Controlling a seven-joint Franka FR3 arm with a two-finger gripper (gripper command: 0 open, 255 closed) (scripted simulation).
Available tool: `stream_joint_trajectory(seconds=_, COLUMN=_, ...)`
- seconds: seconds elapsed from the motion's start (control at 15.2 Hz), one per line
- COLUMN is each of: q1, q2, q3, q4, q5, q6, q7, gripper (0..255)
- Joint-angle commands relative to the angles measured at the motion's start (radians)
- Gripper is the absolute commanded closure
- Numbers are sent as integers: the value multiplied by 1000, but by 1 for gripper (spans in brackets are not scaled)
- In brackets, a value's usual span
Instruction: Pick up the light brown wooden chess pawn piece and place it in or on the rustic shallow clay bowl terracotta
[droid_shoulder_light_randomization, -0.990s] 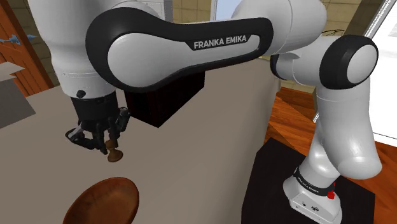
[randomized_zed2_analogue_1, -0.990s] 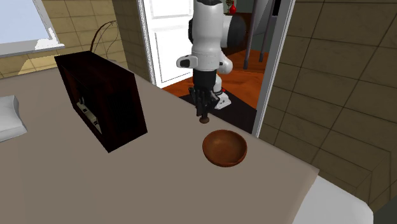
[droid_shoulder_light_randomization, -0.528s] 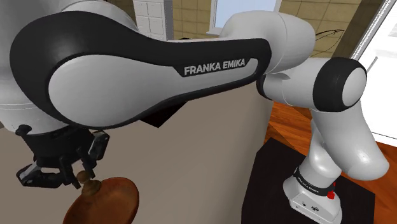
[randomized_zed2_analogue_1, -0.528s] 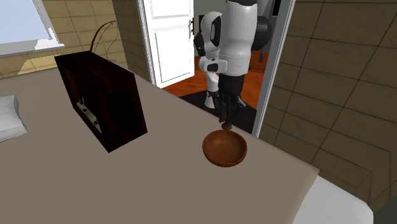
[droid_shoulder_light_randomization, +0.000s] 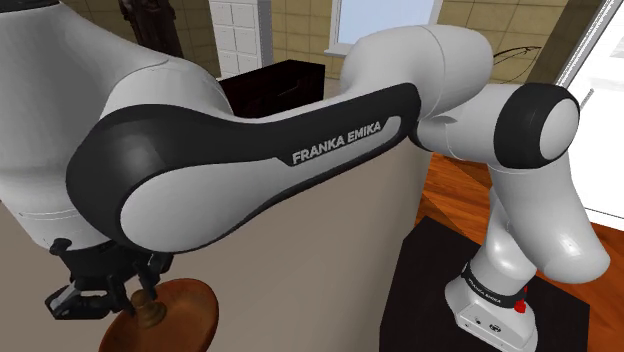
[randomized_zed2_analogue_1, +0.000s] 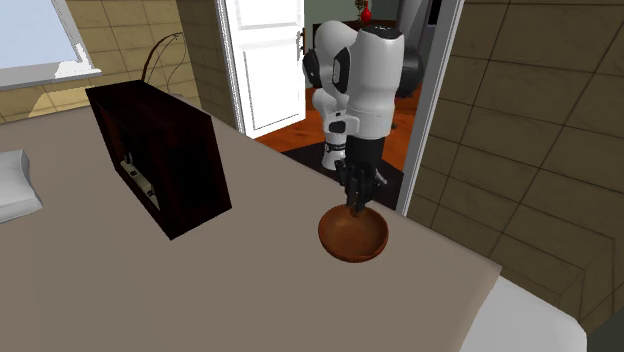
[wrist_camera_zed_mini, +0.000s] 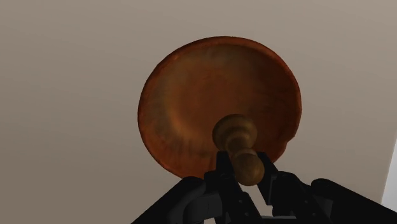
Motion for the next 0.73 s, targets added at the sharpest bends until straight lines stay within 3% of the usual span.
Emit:
stream_joint_trajectory(seconds=0.0, q1=-5, q2=1, q3=-1, q4=-24, q5=-1, q6=25, q7=4, gripper=255)
stream_joint_trajectory(seconds=0.33, q1=-23, q2=-2, q3=-2, q4=-105, q5=-4, q6=98, q7=16, gripper=255)
stream_joint_trajectory(seconds=0.66, q1=-23, q2=-2, q3=-2, q4=-105, q5=-4, q6=98, q7=16, gripper=255)
